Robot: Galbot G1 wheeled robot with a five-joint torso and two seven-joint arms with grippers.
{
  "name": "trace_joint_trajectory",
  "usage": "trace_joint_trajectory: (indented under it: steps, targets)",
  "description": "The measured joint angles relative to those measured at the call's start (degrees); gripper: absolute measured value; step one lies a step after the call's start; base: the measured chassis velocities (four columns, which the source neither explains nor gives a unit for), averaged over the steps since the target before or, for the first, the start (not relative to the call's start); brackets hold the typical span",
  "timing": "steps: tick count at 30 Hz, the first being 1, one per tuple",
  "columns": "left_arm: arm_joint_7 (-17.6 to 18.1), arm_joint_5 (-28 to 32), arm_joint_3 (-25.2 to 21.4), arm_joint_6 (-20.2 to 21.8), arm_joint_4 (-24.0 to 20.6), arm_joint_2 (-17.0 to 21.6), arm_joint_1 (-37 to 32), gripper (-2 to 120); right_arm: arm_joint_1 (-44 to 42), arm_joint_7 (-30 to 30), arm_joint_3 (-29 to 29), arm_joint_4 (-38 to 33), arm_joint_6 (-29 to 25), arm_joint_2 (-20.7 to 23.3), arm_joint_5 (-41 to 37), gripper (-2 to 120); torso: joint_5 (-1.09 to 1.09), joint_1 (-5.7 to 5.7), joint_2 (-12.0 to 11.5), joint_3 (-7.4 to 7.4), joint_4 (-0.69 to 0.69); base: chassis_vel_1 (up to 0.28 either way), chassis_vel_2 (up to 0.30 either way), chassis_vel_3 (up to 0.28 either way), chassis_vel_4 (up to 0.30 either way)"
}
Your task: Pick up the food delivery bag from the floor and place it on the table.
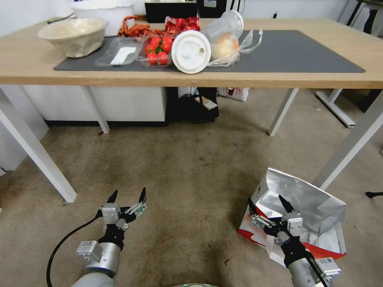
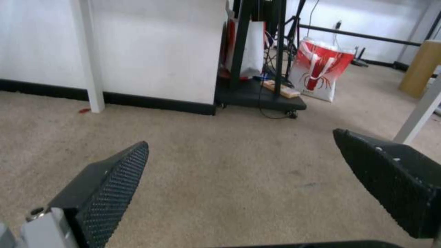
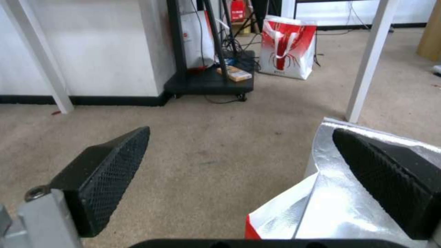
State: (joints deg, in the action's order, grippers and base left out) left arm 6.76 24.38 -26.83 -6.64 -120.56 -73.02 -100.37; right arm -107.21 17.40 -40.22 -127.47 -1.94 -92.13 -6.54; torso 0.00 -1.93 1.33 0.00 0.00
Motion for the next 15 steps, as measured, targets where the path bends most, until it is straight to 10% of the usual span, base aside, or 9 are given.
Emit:
trace_joint_trajectory:
  steps: [15]
  targets:
    - [-0.4,-1.1,1.1,-1.1,2.0,-0.7,1.2,100,0.1,-0.3,-1.4,0.1,0.9,0.0,-2.0,100,0.01,-0.03,0.3,0.00,0.00,0.000,0.000,0.000,0.000]
